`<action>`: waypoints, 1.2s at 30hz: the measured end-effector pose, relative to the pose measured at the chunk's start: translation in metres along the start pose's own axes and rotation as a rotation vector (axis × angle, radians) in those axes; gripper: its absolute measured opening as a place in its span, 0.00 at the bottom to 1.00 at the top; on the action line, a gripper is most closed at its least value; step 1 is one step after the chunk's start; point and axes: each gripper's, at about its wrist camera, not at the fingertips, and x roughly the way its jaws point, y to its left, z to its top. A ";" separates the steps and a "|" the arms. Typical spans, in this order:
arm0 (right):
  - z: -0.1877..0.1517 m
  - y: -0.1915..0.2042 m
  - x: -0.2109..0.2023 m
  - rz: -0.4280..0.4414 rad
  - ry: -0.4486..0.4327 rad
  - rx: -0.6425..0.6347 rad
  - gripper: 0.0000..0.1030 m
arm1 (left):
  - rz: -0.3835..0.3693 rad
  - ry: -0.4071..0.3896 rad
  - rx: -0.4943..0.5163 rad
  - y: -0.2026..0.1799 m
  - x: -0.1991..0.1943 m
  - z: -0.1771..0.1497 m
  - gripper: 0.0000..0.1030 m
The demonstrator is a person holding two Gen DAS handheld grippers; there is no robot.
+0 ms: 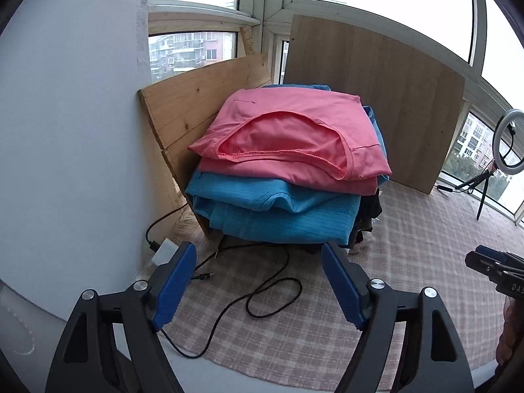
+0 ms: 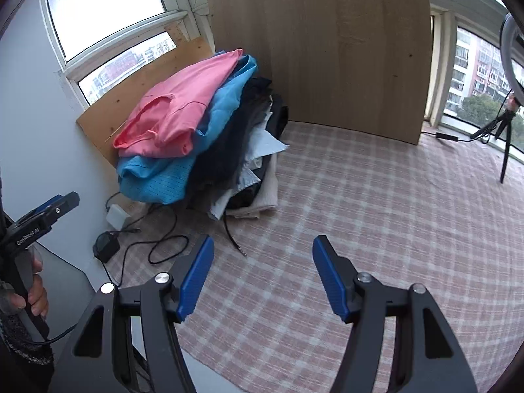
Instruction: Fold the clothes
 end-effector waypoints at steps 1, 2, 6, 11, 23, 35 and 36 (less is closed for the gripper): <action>-0.002 -0.002 -0.004 0.000 -0.001 -0.009 0.60 | 0.007 0.004 -0.011 -0.003 -0.005 -0.003 0.75; -0.005 -0.005 -0.007 0.004 -0.001 -0.016 0.60 | 0.018 0.002 -0.020 -0.007 -0.010 -0.007 0.75; -0.013 -0.016 -0.023 0.021 -0.006 -0.049 0.60 | 0.067 -0.021 -0.050 -0.024 -0.035 -0.021 0.75; -0.028 -0.029 -0.050 0.025 -0.022 -0.108 0.60 | 0.085 -0.026 -0.106 -0.044 -0.063 -0.042 0.75; -0.082 -0.068 -0.092 0.059 -0.031 -0.149 0.60 | 0.169 0.001 -0.153 -0.087 -0.106 -0.101 0.75; -0.107 -0.094 -0.116 0.093 -0.043 -0.115 0.60 | 0.199 -0.027 -0.189 -0.092 -0.140 -0.123 0.76; -0.108 -0.095 -0.118 0.096 -0.046 -0.114 0.60 | 0.201 -0.029 -0.189 -0.092 -0.142 -0.123 0.76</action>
